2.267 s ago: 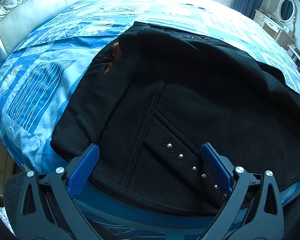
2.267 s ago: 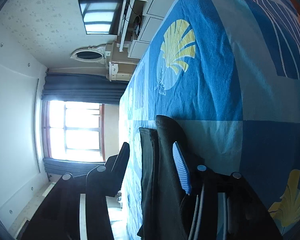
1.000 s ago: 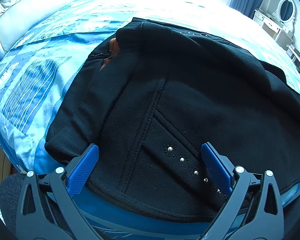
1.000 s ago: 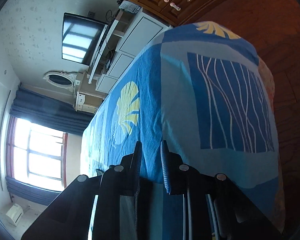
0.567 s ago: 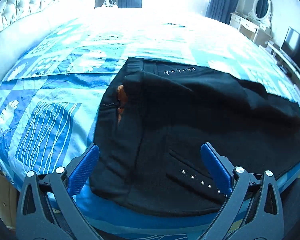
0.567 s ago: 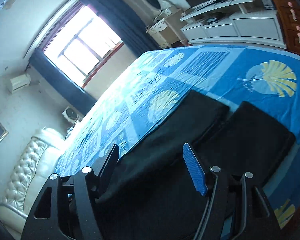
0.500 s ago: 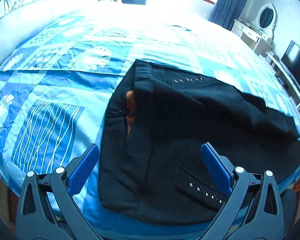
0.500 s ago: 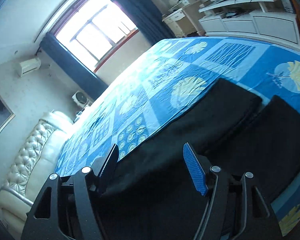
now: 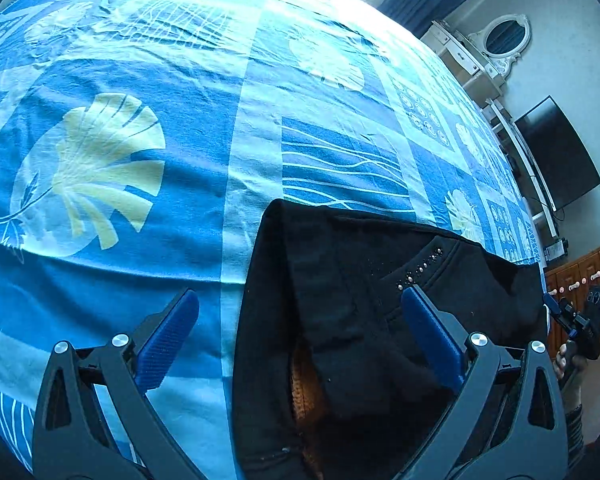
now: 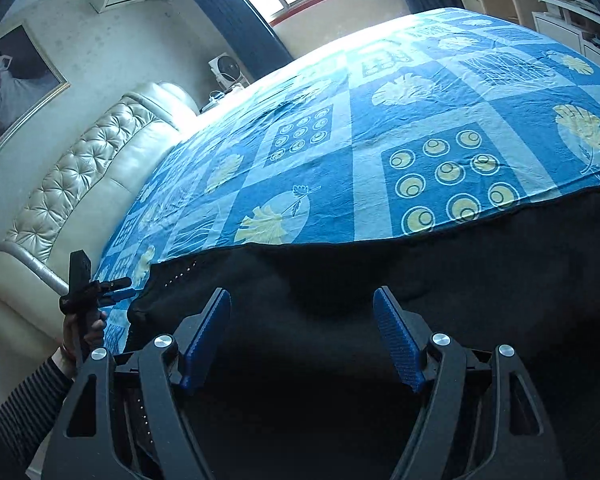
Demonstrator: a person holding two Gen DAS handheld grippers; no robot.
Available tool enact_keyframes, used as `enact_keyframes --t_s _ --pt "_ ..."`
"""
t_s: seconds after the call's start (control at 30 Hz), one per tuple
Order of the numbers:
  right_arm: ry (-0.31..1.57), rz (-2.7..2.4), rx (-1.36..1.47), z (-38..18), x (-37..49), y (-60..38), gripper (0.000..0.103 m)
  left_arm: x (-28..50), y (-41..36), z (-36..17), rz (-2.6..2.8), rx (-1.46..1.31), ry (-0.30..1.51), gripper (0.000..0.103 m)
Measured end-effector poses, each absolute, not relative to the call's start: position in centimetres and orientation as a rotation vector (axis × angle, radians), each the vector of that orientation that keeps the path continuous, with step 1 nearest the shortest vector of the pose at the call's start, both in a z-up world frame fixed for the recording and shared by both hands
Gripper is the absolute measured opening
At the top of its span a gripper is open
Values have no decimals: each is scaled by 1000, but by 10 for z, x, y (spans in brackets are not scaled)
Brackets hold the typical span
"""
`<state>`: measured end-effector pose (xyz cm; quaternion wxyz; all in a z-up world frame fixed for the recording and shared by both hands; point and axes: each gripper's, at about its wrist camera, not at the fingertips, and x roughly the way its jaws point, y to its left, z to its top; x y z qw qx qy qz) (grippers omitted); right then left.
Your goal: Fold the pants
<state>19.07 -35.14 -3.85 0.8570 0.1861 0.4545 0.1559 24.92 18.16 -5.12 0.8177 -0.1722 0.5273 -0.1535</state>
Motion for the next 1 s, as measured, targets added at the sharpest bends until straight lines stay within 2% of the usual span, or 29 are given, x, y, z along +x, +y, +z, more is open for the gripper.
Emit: enact_keyframes --t_s 0.13,0.2,0.23,0.27,0.3,0.33,0.37,0.43,0.5,0.63,0.67,0.7,0.73,0.77,0.8,0.83,1.0 --pt "995 371 328 -45 214 -335 73 268 173 -66 -380 -366 1143 95" --pt "1017 393 301 -51 227 -330 74 271 173 -66 -392 -377 1125 85" --pt "1034 408 280 -55 235 -328 75 273 175 -65 -395 -398 1118 65" --pt "1046 418 247 -58 242 -325 77 275 179 -67 -390 -423 1126 50" --pt "1056 419 202 -62 250 -321 77 277 182 -69 -386 -441 1134 44" --pt "1069 421 155 -64 257 -318 77 279 183 -72 -386 -435 1145 33" --pt "1088 432 117 -69 265 -315 77 279 184 -73 -389 -416 1149 27" --pt "1124 440 43 -76 281 -311 77 278 184 -71 -409 -380 1141 21" --pt "1158 459 -30 -85 294 -306 77 276 181 -67 -411 -339 1131 19" --pt "1227 482 -208 -102 309 -293 77 279 164 -65 -349 -207 1105 34" --pt "1237 489 -234 -106 309 -292 77 279 158 -65 -345 -175 1100 35" --pt "1257 487 -250 -111 310 -290 71 280 152 -65 -336 -141 1098 35" --pt "1279 495 -246 -115 310 -288 48 281 148 -66 -333 -117 1097 29" --pt "1278 512 -234 -113 309 -286 40 283 146 -65 -340 -114 1102 17" --pt "1275 531 -236 -109 307 -281 18 284 146 -64 -356 -131 1112 11" --pt "1255 518 -267 -104 303 -276 15 285 146 -61 -360 -143 1115 7" --pt "1099 443 -327 -57 286 -272 13 274 149 -25 -384 -174 1027 6"
